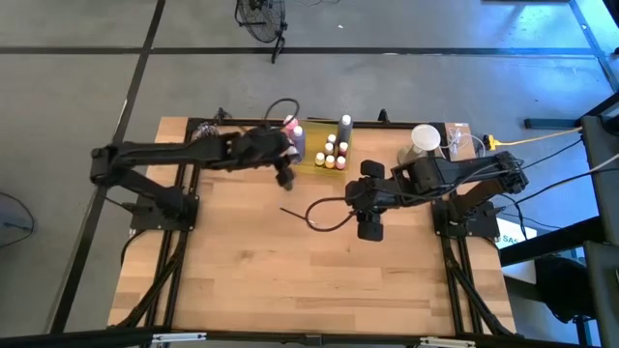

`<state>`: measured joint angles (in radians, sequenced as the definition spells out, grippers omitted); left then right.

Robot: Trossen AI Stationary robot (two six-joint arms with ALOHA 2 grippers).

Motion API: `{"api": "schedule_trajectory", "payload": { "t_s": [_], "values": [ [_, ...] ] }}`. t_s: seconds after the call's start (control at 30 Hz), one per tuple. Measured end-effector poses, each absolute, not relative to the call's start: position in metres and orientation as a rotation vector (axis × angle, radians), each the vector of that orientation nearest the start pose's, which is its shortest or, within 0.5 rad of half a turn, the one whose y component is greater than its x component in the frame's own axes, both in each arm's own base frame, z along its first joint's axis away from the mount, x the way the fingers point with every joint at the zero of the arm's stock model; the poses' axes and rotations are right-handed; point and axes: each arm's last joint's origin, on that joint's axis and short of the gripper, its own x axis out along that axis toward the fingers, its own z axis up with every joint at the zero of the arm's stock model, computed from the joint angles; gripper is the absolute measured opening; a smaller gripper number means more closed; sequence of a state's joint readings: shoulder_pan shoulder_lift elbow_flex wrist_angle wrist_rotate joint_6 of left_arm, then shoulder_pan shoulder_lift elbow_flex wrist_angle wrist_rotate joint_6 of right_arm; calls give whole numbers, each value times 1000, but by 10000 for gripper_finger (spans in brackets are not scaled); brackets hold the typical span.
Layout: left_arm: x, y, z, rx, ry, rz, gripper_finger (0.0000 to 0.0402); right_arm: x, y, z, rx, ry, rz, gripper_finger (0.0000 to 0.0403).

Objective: Pick & Place Paint Supplies
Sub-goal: Put the small light blue paint bottle into the yellow bin

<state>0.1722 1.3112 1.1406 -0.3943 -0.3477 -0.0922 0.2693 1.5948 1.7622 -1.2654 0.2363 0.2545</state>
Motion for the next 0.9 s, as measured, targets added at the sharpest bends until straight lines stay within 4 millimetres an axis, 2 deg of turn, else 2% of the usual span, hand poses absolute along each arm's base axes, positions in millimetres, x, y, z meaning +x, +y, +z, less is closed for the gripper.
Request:
{"api": "schedule_trajectory", "payload": {
  "t_s": [0.17, 0.37, 0.5, 0.9],
  "values": [
    [300, 83, 290, -78, 609, 580, 113, 291, 80, 382, -59, 1054, -93, 192],
    [325, 96, 264, -117, 603, 513, 113, 289, 82, 382, -65, 1061, -87, 192],
    [329, 107, 249, -129, 645, 553, 113, 289, 83, 382, -76, 1057, -96, 192],
    [335, 129, 225, -148, 692, 577, 113, 289, 83, 382, -79, 1059, -96, 192]
  ]
}}
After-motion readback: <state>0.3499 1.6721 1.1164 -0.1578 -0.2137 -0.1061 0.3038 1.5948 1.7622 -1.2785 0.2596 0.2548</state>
